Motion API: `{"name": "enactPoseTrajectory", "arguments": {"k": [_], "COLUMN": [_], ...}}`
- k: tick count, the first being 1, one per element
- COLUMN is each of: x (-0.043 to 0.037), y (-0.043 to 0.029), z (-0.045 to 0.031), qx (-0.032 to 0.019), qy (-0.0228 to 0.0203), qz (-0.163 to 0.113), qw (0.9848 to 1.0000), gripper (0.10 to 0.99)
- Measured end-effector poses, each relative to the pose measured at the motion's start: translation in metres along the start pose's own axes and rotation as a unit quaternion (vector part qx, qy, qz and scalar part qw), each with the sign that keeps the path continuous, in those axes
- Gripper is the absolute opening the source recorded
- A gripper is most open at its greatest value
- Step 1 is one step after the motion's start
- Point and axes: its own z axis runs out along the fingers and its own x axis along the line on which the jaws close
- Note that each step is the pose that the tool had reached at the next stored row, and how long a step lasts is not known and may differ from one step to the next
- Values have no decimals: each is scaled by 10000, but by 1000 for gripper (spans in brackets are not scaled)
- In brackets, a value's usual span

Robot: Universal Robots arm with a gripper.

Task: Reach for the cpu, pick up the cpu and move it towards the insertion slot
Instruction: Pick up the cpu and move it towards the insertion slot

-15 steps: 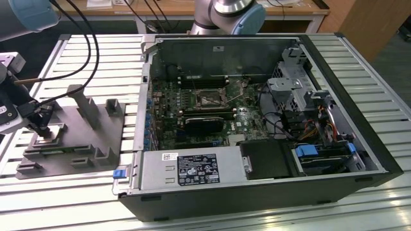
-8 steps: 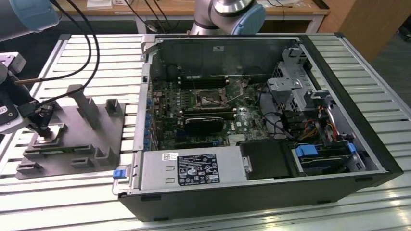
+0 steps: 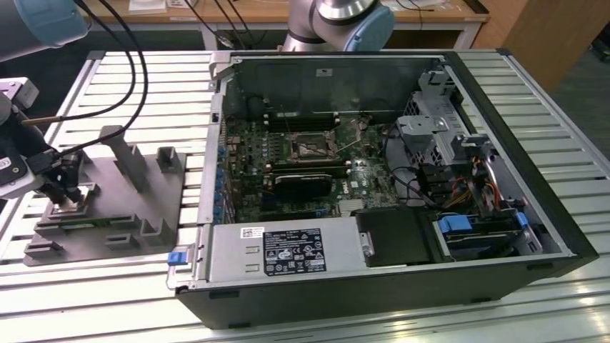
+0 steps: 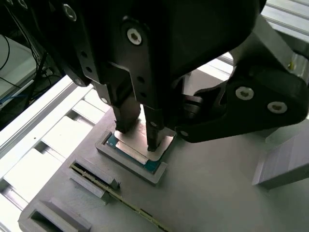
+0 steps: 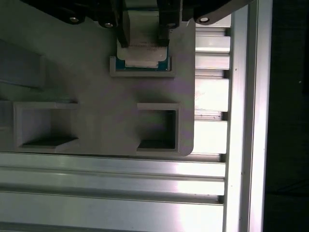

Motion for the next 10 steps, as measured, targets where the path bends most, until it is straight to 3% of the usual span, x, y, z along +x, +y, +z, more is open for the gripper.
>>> {"name": "enactPoseTrajectory", "arguments": {"k": [1, 3, 10], "x": [0, 0, -1], "y": [0, 0, 0], "z": [0, 0, 8], "qx": [0, 0, 1], "qy": [0, 0, 0], "qz": [0, 0, 11], "qw": [10000, 10000, 10000], "gripper": [353, 467, 647]}}
